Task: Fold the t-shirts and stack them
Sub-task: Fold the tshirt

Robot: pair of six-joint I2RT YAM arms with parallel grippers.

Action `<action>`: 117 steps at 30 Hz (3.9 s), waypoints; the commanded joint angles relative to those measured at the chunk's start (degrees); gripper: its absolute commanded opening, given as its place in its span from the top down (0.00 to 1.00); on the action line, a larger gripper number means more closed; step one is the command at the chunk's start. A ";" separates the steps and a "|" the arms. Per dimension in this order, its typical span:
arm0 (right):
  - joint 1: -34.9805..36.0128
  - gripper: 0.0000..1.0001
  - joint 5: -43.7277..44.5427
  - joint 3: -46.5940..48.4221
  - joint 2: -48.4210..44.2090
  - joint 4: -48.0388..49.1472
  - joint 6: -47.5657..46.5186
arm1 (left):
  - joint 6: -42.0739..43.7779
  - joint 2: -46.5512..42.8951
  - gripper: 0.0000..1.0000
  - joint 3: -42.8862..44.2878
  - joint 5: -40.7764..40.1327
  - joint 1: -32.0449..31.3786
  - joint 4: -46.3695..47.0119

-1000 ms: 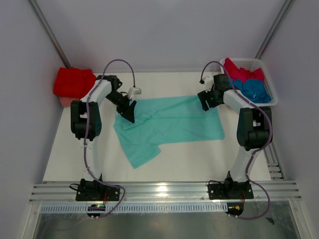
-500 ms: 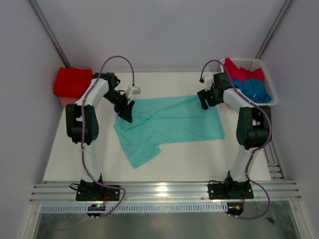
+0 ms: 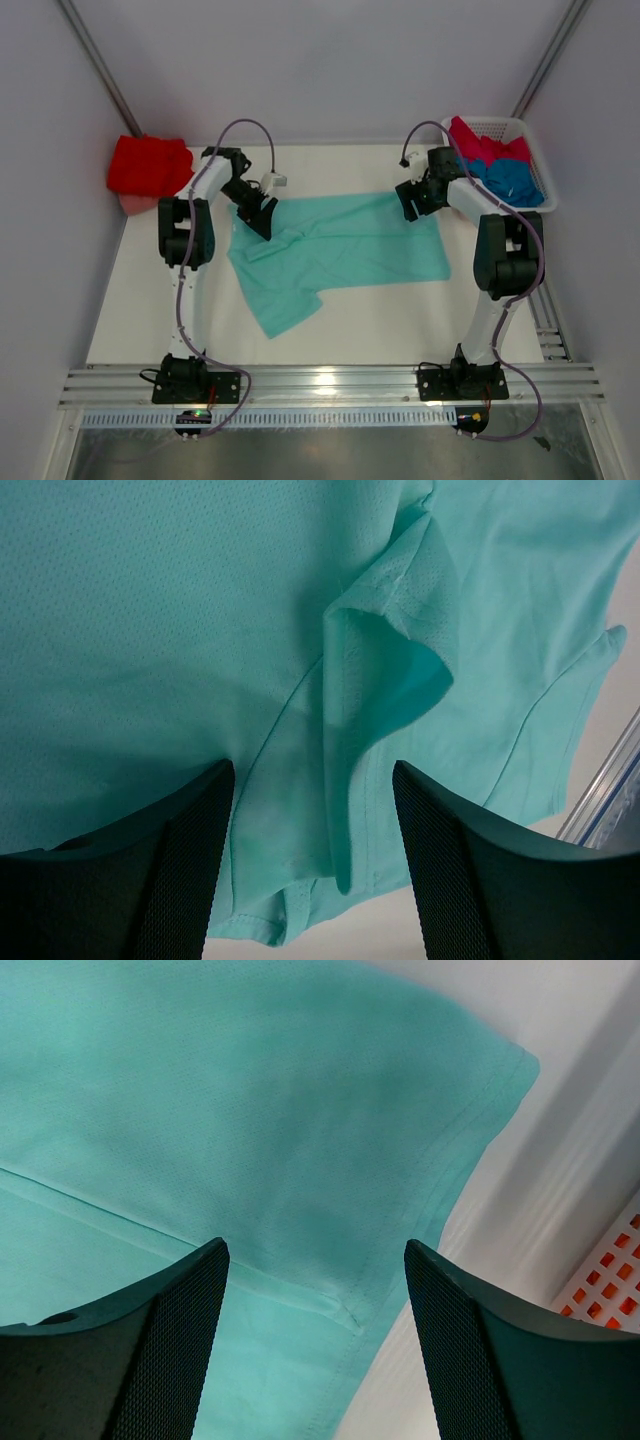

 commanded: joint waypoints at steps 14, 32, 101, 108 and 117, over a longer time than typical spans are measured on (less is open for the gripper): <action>-0.03 0.25 -0.61 4.92 2.70 -0.92 0.93 | 6.12 -3.87 0.34 -2.94 -0.12 -0.90 -7.75; -0.03 0.25 -0.61 5.98 4.81 -1.63 0.84 | 13.24 -6.77 0.36 -3.46 2.52 -4.16 -18.39; -0.03 0.25 0.36 6.15 4.02 -1.54 -0.13 | -6.35 -11.34 0.15 0.49 -21.91 -8.64 19.40; -0.03 0.25 0.09 5.80 3.94 -1.45 -0.13 | -8.38 -7.30 0.15 0.67 -22.97 -8.64 19.23; -0.03 0.25 0.18 5.89 4.11 -1.19 0.13 | -10.14 -4.93 0.16 -0.56 -22.70 -8.90 20.55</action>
